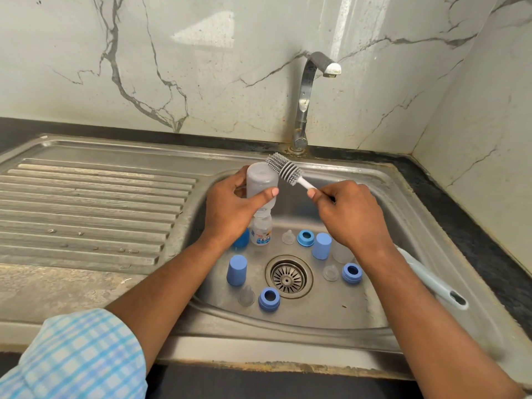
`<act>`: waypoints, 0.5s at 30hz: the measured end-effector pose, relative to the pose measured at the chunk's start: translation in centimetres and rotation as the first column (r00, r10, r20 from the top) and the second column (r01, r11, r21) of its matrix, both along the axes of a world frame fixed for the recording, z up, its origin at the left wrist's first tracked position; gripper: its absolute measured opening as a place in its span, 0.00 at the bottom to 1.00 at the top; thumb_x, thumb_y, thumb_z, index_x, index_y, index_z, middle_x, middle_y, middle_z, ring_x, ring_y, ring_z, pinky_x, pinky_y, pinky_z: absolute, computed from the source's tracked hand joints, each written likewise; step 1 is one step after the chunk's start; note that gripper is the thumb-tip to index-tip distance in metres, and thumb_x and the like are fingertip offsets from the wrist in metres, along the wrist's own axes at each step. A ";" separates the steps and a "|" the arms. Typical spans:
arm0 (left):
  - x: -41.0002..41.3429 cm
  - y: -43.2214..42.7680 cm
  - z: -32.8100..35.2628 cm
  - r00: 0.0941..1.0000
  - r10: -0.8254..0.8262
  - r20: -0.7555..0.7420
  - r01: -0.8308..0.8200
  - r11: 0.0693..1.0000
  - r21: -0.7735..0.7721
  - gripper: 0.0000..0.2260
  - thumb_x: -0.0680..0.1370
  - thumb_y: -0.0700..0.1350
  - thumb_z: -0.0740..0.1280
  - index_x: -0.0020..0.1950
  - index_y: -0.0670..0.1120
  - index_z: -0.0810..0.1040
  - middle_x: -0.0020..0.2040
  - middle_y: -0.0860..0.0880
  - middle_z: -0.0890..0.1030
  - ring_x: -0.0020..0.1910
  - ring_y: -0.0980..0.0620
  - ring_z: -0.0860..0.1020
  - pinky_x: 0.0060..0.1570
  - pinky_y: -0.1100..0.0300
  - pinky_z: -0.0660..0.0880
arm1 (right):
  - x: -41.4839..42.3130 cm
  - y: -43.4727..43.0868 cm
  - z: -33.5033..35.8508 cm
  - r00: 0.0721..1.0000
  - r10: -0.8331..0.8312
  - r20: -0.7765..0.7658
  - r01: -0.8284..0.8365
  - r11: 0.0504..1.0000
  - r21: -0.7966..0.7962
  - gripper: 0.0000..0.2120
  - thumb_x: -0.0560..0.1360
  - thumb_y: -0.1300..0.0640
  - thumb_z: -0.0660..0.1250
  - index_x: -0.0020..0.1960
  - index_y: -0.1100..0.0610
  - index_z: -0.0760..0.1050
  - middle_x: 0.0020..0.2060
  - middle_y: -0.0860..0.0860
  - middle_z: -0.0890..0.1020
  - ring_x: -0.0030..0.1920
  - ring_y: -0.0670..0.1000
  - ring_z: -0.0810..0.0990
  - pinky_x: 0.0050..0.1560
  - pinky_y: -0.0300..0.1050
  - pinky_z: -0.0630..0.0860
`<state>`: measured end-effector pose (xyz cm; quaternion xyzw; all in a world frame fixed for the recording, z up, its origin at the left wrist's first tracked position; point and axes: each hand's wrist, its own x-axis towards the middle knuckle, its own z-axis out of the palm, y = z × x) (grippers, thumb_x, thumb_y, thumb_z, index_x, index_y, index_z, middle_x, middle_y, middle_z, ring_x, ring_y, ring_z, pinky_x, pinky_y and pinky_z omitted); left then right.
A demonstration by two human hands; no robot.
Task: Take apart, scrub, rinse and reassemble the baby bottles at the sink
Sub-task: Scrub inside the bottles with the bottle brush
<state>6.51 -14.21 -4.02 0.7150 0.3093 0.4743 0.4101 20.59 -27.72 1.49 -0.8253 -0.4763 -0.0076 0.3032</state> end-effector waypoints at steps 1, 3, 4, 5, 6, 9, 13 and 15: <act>0.0 -0.1 0.1 1.000 0.001 0.002 -0.001 1.000 0.006 0.16 0.70 0.49 0.78 0.56 0.58 0.82 0.48 0.60 0.85 0.48 0.61 0.83 0.52 0.57 0.81 | 0.1 -0.1 0.0 1.000 0.011 -0.017 -0.011 1.000 0.002 0.21 0.81 0.45 0.63 0.33 0.54 0.74 0.23 0.49 0.72 0.25 0.51 0.69 0.28 0.43 0.62; -0.1 0.2 0.1 1.000 0.013 0.017 -0.013 1.000 -0.010 0.16 0.70 0.49 0.78 0.57 0.56 0.83 0.49 0.59 0.85 0.49 0.60 0.83 0.53 0.56 0.81 | -0.1 -0.2 0.1 0.995 0.083 -0.049 -0.084 0.996 -0.021 0.22 0.81 0.46 0.64 0.31 0.54 0.72 0.21 0.48 0.70 0.24 0.50 0.66 0.28 0.42 0.62; -0.2 0.4 0.0 0.999 0.024 0.025 -0.023 0.999 -0.021 0.17 0.70 0.48 0.78 0.58 0.55 0.83 0.49 0.58 0.85 0.49 0.60 0.83 0.53 0.56 0.81 | -0.4 -0.3 0.3 0.991 0.123 -0.053 -0.125 0.991 -0.045 0.22 0.81 0.46 0.64 0.29 0.53 0.70 0.21 0.48 0.68 0.24 0.50 0.65 0.28 0.42 0.61; -0.2 0.5 0.0 0.999 0.033 0.034 -0.032 0.999 -0.033 0.17 0.70 0.48 0.78 0.58 0.54 0.83 0.49 0.57 0.85 0.50 0.60 0.83 0.54 0.55 0.81 | -0.6 -0.3 0.4 0.988 0.148 -0.051 -0.151 0.986 -0.064 0.23 0.80 0.47 0.64 0.28 0.52 0.68 0.21 0.48 0.67 0.24 0.50 0.64 0.28 0.43 0.61; -0.3 0.6 0.1 0.999 0.035 0.041 -0.033 0.999 -0.038 0.18 0.70 0.47 0.78 0.59 0.53 0.83 0.50 0.57 0.85 0.50 0.60 0.83 0.54 0.55 0.81 | -0.7 -0.3 0.5 0.987 0.153 -0.048 -0.156 0.985 -0.071 0.24 0.80 0.47 0.64 0.27 0.51 0.67 0.20 0.47 0.67 0.24 0.50 0.64 0.28 0.43 0.61; -0.3 0.3 0.2 0.999 -0.037 0.023 0.037 0.999 0.003 0.19 0.70 0.46 0.79 0.60 0.54 0.82 0.50 0.57 0.85 0.50 0.58 0.83 0.53 0.57 0.80 | -0.4 -0.3 0.4 0.997 0.069 -0.040 -0.070 0.997 -0.027 0.23 0.80 0.46 0.64 0.29 0.52 0.69 0.21 0.48 0.69 0.24 0.50 0.67 0.29 0.43 0.61; -0.1 0.1 0.1 0.997 -0.081 -0.003 0.081 0.996 0.037 0.22 0.70 0.45 0.79 0.63 0.53 0.81 0.51 0.57 0.85 0.51 0.57 0.83 0.53 0.59 0.80 | 0.1 -0.6 0.3 0.997 0.053 -0.048 -0.053 0.999 -0.008 0.22 0.80 0.46 0.64 0.30 0.53 0.70 0.21 0.47 0.69 0.24 0.50 0.67 0.29 0.42 0.61; -0.2 0.5 0.0 0.999 -0.033 -0.024 0.035 0.998 0.056 0.22 0.69 0.46 0.79 0.62 0.53 0.81 0.51 0.57 0.85 0.51 0.58 0.83 0.52 0.58 0.80 | -0.5 -0.6 0.3 0.990 0.132 -0.055 -0.135 0.989 -0.052 0.23 0.80 0.45 0.64 0.29 0.53 0.69 0.21 0.48 0.69 0.24 0.49 0.65 0.28 0.43 0.62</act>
